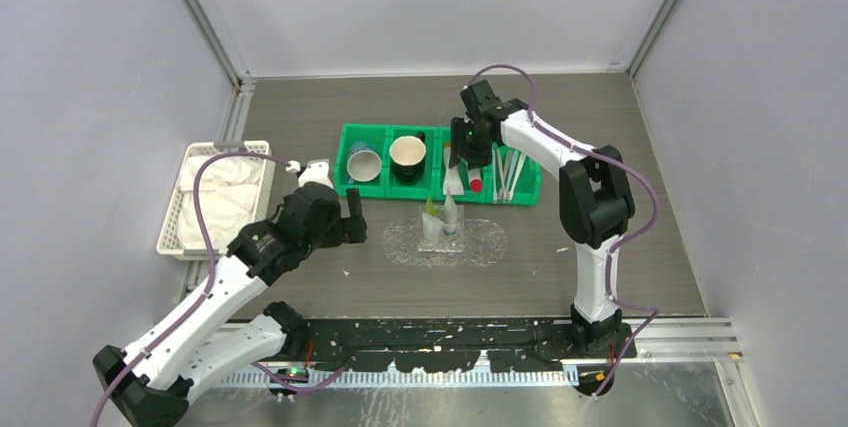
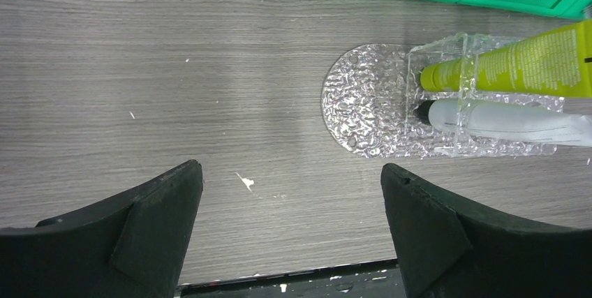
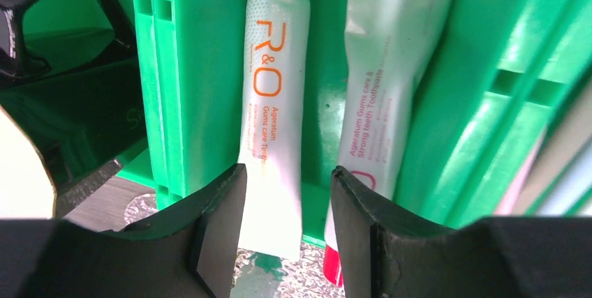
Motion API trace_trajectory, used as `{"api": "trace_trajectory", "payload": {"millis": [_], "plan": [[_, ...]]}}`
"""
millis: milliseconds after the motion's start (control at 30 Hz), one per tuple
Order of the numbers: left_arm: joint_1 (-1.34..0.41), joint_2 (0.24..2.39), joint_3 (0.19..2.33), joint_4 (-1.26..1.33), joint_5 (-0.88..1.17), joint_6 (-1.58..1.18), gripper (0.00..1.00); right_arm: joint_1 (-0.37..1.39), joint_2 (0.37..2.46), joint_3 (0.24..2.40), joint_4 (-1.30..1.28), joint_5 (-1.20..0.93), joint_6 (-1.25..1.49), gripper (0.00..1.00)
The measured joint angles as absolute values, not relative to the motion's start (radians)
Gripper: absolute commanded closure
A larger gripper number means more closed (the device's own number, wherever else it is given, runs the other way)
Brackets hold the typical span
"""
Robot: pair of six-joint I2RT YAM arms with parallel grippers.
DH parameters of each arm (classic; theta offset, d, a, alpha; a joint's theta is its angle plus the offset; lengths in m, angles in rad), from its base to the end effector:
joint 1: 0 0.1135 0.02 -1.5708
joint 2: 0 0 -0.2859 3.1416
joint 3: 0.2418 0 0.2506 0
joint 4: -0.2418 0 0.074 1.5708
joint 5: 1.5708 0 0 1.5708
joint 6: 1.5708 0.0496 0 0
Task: Prepare toiletry sets of a toothbrush and toothpaste on the tray
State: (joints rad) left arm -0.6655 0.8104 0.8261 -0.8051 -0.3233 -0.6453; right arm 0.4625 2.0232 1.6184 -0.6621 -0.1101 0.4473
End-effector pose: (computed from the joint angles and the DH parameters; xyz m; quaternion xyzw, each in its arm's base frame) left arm 0.1281 -0.0806 0.2985 -0.0521 0.9132 -0.1111 0.3887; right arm 0.4019 0.2065 0.2220 -0.0211 0.9668 0.1572 0.2002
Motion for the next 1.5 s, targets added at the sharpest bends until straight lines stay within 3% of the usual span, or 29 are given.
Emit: {"api": "trace_trajectory", "payload": {"millis": [367,800,1133,1233,1500], "plan": [[-0.665,0.769,0.785,-0.801,-0.323,-0.646,0.00,0.475,2.088,1.868,-0.878,0.085,0.356,0.49],[-0.659,0.700,0.744,-0.797,-0.317,-0.646,0.00,0.513,2.232,1.937,-0.976,0.202,0.327,0.51],[-0.651,0.700,0.730,-0.776,-0.310,-0.645,0.00,0.533,2.311,2.019,-1.049,0.295,0.316,0.65],[-0.645,0.700,0.730,-0.774,-0.310,-0.645,0.00,0.533,2.311,2.019,-1.050,0.298,0.316,0.74],[-0.634,0.701,0.730,-0.774,-0.300,-0.642,0.00,0.533,2.297,2.005,-1.038,0.299,0.316,0.81]]}}
